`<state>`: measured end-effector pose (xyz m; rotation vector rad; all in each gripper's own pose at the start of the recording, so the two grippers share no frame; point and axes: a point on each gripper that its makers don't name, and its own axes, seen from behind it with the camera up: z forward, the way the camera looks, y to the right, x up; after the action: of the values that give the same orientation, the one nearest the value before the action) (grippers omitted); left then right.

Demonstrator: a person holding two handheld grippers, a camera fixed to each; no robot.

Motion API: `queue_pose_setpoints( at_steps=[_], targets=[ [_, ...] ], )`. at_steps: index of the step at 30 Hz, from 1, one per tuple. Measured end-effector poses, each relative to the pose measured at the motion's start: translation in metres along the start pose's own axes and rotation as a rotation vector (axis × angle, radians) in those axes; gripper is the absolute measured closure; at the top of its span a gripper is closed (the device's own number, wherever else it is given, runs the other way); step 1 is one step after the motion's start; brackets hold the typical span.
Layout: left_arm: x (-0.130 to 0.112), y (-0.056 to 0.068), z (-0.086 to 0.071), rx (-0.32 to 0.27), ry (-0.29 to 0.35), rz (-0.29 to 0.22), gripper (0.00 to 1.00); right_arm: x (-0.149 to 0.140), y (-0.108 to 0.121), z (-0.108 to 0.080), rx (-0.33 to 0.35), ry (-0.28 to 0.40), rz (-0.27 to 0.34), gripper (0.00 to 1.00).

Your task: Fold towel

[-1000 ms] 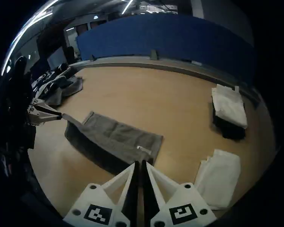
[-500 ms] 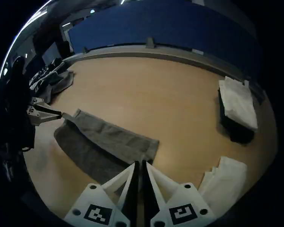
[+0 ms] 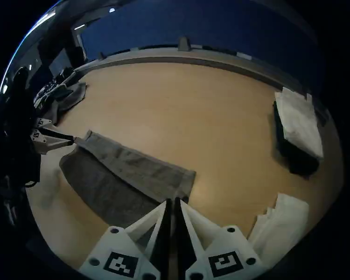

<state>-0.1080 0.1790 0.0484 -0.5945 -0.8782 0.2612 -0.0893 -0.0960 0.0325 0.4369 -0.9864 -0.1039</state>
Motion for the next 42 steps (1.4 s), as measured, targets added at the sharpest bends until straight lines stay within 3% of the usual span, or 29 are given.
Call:
queue_pose_setpoints(
  at_steps=[16, 19, 24, 31, 35, 42],
  targets=[
    [0.001, -0.002, 0.001, 0.010, -0.002, -0.002, 0.89, 0.000, 0.002, 0.003, -0.013, 0.001, 0.000, 0.91],
    [0.001, -0.005, 0.001, 0.022, 0.000, -0.005, 0.71, 0.000, 0.005, 0.004, -0.030, -0.001, -0.003, 0.82],
    [-0.003, -0.009, 0.000, 0.039, -0.012, -0.014, 0.46, 0.000, 0.011, 0.004, -0.065, -0.002, -0.018, 0.46],
    [-0.005, -0.011, -0.008, 0.041, -0.002, -0.036, 0.37, 0.002, 0.015, 0.001, -0.082, 0.010, -0.013, 0.07],
    [-0.006, -0.009, -0.009, 0.034, 0.000, -0.039, 0.28, 0.002, 0.015, -0.001, -0.085, 0.015, -0.011, 0.00],
    [-0.006, -0.006, -0.013, 0.031, 0.004, -0.040, 0.15, 0.001, 0.013, -0.004, -0.084, 0.020, -0.009, 0.00]
  ],
)
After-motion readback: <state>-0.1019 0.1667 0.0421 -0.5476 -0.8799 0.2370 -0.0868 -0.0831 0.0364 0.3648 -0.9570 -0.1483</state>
